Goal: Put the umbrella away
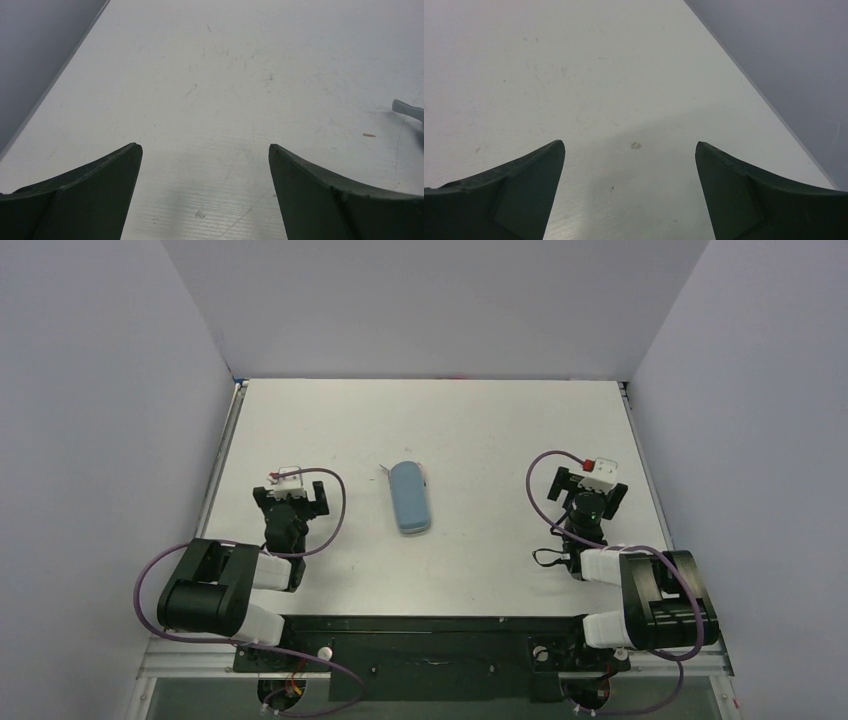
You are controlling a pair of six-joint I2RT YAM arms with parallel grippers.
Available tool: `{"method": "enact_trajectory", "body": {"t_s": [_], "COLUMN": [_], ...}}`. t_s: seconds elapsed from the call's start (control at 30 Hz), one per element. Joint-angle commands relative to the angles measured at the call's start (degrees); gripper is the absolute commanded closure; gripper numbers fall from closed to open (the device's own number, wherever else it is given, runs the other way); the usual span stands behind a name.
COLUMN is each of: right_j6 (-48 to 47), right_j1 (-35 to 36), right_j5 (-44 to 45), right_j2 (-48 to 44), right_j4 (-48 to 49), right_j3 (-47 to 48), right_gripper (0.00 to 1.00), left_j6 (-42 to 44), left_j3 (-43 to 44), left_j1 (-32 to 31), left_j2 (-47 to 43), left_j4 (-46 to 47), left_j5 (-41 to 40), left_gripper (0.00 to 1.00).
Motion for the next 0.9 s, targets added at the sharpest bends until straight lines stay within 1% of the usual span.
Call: {"method": "enact_trajectory", "body": {"t_s": [0.0,0.7,0.87], "right_j6": [0.96,1.03,1.15], "right_j1": [-0.49,-0.62,-1.21], "right_j5": [-0.47,-0.79,-2.04], "right_j2": [-0.14,-0.09,-0.11], "right_j4": [7.15,6.73,6.0], "right_j3": [-0.03,0.28,0.61], "right_gripper": [0.01,0.01,0.01], "left_j6": [-1.09,-1.18,-1.19], "left_j3": [1.75,1.8,1.8], "left_j1": [0.41,0.42,0.43], "left_j2": [0.2,0.16,0.15], "left_j4": [1.81,1.8,1.72], "left_j5": [-0.46,-0.4,-0.42], "left_gripper": [0.03,0.03,0.03]}}
